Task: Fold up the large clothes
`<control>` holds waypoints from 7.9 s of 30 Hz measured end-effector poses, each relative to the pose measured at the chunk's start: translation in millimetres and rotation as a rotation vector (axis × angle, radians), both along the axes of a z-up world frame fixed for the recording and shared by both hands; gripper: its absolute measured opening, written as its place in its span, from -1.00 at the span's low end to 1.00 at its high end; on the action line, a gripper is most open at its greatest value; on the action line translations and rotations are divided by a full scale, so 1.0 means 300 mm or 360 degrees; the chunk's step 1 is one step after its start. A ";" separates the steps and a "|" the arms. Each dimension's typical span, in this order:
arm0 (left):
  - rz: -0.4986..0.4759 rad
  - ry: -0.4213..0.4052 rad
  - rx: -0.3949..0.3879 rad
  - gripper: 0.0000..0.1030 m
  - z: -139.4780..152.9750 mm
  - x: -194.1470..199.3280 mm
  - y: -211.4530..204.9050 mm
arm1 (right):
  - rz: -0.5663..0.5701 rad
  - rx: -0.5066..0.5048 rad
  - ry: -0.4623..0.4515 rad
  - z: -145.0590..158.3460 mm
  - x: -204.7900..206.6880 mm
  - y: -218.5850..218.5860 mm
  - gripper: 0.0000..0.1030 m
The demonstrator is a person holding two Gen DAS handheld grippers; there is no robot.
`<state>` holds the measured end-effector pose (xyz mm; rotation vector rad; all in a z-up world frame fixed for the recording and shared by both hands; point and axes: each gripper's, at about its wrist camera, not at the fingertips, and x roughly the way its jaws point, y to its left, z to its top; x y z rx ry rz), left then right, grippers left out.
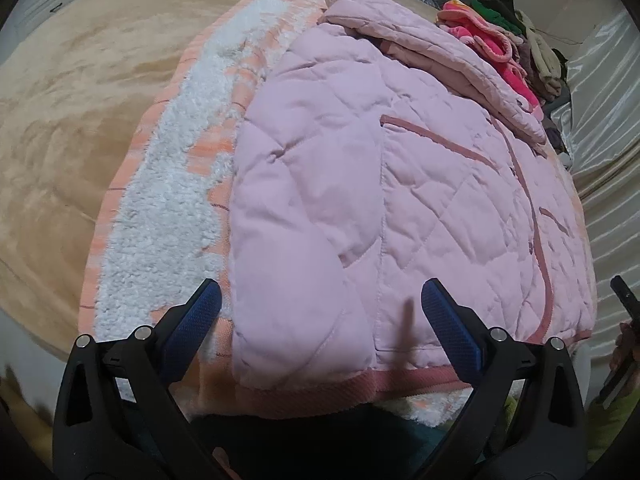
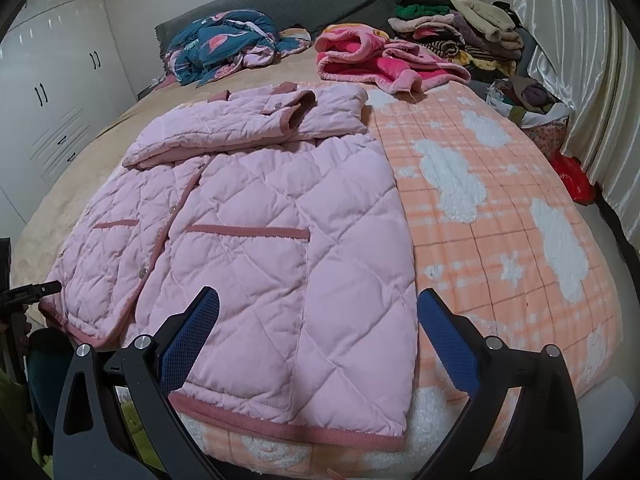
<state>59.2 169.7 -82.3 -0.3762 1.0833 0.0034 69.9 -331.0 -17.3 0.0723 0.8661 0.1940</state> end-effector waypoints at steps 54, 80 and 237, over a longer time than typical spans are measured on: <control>0.0005 -0.0226 0.0062 -0.77 0.120 -0.080 -0.049 | 0.0118 0.0812 -0.0054 0.022 -0.089 -0.148 -0.76; 0.0033 -0.0547 0.0189 -0.77 0.411 0.006 -0.100 | 0.0097 0.0839 -0.0293 0.172 -0.013 -0.152 -0.77; 0.0123 -0.0570 0.0254 -0.71 0.183 0.848 0.072 | -0.0029 -0.0005 -0.0242 -0.054 0.992 -0.018 -0.56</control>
